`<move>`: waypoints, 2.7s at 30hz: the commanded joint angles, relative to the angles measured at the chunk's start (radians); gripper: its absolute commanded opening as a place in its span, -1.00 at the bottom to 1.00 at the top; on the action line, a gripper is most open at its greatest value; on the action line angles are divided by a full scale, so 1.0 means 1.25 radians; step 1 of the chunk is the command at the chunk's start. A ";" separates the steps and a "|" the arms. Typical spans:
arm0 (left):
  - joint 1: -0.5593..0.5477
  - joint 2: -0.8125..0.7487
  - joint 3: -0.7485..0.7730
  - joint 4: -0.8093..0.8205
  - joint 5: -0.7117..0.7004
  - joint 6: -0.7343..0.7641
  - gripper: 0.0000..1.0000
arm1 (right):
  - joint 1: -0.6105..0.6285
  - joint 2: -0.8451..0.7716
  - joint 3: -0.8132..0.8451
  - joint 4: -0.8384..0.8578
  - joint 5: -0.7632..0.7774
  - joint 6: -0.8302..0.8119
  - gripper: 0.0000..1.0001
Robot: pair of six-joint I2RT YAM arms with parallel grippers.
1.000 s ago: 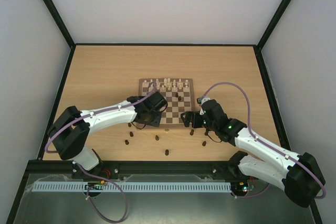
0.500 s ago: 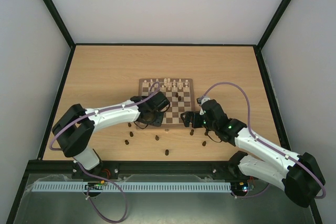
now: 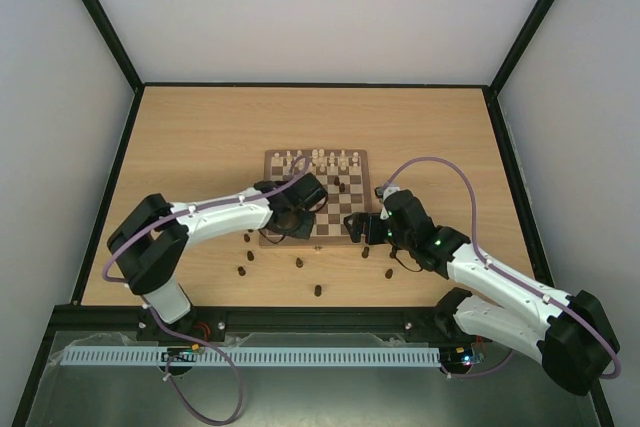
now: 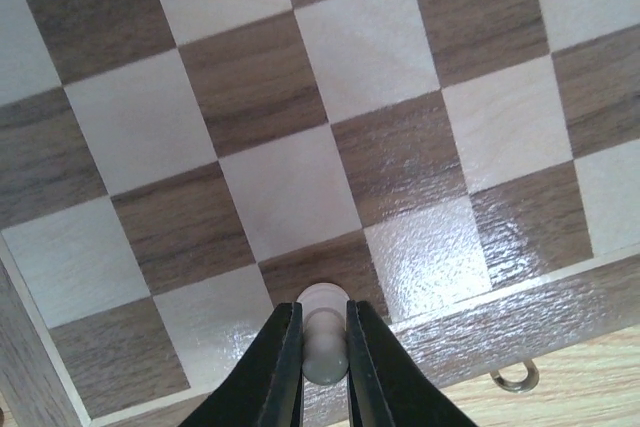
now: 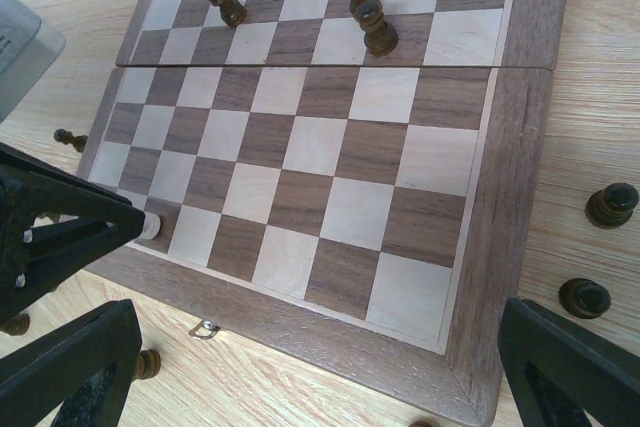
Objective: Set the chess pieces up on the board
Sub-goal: Pick up the chess piece from the chessboard, then place the chess piece on the chessboard.
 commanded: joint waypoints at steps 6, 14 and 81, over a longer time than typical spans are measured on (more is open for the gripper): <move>0.095 0.049 0.179 -0.098 -0.075 0.077 -0.80 | 0.004 -0.023 -0.013 0.001 -0.005 -0.002 0.97; 0.169 0.119 0.345 -0.153 -0.128 0.101 -0.77 | 0.003 -0.034 -0.012 -0.001 -0.006 0.000 0.97; 0.296 0.259 0.410 -0.089 -0.105 0.091 -0.21 | 0.003 -0.005 -0.021 0.018 -0.044 -0.002 0.97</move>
